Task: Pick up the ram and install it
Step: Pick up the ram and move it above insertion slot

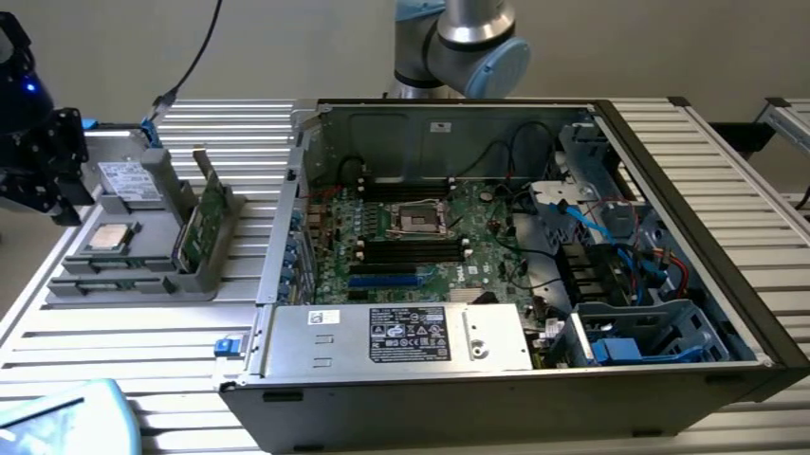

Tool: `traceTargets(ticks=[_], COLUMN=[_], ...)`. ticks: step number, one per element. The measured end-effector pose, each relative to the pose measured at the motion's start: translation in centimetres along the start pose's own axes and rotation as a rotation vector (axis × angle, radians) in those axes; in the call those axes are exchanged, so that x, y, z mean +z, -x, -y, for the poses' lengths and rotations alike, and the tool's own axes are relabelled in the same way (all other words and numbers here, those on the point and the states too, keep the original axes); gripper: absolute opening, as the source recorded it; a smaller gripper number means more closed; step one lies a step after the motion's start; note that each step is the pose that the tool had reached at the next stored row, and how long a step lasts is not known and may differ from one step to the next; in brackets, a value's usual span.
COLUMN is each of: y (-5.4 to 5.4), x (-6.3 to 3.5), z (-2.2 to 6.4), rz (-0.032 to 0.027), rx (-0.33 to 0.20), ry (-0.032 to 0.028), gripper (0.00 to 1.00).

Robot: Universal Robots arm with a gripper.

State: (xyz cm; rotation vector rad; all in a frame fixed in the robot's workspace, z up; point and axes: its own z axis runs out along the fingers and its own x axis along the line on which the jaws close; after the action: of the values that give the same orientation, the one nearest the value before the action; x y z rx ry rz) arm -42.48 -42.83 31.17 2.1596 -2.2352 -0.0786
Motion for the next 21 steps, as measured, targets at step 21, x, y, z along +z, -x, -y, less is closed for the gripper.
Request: traceTargets(ticks=[21], y=[-1.0], x=[3.85], z=[-0.40], rz=[0.0002], rx=[-0.014], ry=[0.0003], gripper=[0.37])
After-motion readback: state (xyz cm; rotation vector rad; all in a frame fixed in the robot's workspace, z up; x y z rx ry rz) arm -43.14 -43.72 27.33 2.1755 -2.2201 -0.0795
